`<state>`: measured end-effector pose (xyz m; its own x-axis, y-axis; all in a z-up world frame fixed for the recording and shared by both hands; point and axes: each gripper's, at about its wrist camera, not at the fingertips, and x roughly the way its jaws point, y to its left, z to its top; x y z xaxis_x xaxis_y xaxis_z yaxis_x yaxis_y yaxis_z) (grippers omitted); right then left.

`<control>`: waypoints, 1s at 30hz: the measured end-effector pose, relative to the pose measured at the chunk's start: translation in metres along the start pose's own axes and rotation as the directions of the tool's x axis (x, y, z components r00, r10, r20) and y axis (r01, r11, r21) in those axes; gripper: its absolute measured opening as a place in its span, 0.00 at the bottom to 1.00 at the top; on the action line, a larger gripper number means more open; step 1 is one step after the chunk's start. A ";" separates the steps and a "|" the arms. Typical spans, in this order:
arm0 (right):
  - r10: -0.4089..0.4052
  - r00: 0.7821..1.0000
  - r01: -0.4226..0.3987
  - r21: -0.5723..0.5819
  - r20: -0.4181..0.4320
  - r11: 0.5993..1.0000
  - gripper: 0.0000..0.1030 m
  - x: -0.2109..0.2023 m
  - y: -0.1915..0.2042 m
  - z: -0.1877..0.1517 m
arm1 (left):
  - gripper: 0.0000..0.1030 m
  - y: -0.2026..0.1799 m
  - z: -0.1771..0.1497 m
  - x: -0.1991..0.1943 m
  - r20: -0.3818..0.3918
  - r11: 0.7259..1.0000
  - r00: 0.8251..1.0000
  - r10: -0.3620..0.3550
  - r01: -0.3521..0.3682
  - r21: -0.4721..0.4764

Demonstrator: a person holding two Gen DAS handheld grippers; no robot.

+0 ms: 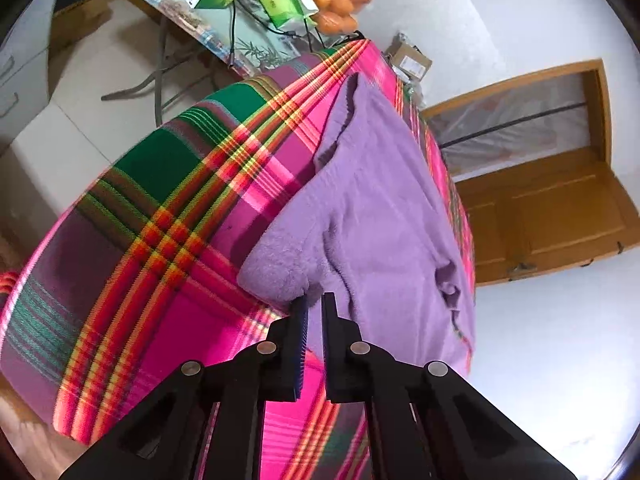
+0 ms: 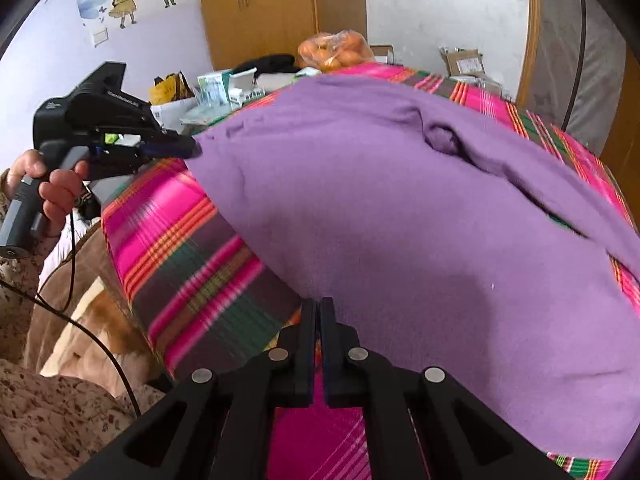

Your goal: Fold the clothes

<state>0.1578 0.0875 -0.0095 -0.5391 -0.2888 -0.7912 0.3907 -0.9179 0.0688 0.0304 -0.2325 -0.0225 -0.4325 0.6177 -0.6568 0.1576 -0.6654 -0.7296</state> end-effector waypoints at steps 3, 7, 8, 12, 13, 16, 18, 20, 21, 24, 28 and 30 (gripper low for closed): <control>0.004 1.000 -0.004 0.017 0.006 1.000 0.03 0.000 -0.002 0.000 | 0.08 0.006 0.001 0.000 -0.003 0.999 1.000 -0.008 0.008 -0.039; 0.012 1.000 -0.012 0.026 0.011 1.000 0.04 0.000 -0.003 0.000 | 0.14 0.005 0.000 0.000 0.003 0.999 1.000 -0.012 0.012 -0.035; 0.015 1.000 -0.015 0.030 0.013 0.999 0.04 0.000 -0.004 0.000 | 0.19 0.004 0.000 0.000 0.004 0.999 1.000 -0.014 0.014 -0.034; 0.024 0.999 -0.025 0.036 0.023 0.999 0.04 0.001 -0.003 0.000 | 0.20 0.008 0.002 0.012 -0.033 0.994 0.999 -0.030 0.027 -0.106; 0.026 0.999 -0.027 0.036 0.027 0.999 0.03 0.001 -0.003 0.000 | 0.20 0.010 0.003 0.015 -0.035 0.991 0.999 -0.040 0.036 -0.126; 0.054 0.998 -0.055 0.027 0.032 0.998 0.00 0.000 0.000 -0.001 | 0.16 0.009 0.005 0.014 -0.022 0.990 0.999 -0.040 0.037 -0.140; 0.087 0.996 -0.088 0.004 0.036 0.996 0.00 -0.003 0.006 -0.002 | 0.01 0.007 0.006 0.010 -0.005 0.992 1.000 -0.020 0.019 -0.122; 0.121 0.992 -0.121 -0.020 0.039 0.993 0.00 -0.006 0.013 -0.002 | 0.01 0.006 0.005 0.004 0.024 0.994 1.000 -0.017 0.019 -0.108; 0.131 0.991 -0.130 -0.025 0.040 0.991 0.00 -0.007 0.014 -0.003 | 0.02 0.005 0.005 -0.001 0.044 0.994 0.999 -0.021 0.025 -0.105; 0.121 0.991 -0.121 -0.004 0.050 0.993 0.00 -0.009 0.011 -0.003 | 0.01 0.005 0.003 -0.013 0.093 0.995 0.996 -0.018 0.027 -0.098; 0.061 0.994 -0.061 -0.004 0.095 0.998 0.09 -0.019 0.007 -0.002 | 0.01 0.011 0.000 -0.020 0.117 0.992 0.993 -0.016 0.030 -0.123; 0.031 0.995 -0.028 -0.035 0.092 0.999 0.32 -0.018 0.012 -0.002 | 0.03 0.012 -0.001 -0.018 0.102 0.992 0.995 -0.018 0.031 -0.124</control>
<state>0.1737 0.0822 0.0042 -0.5934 -0.3410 -0.7291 0.4314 -0.8995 0.0695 0.0412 -0.2511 -0.0194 -0.5238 0.5837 -0.6204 0.2526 -0.5890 -0.7676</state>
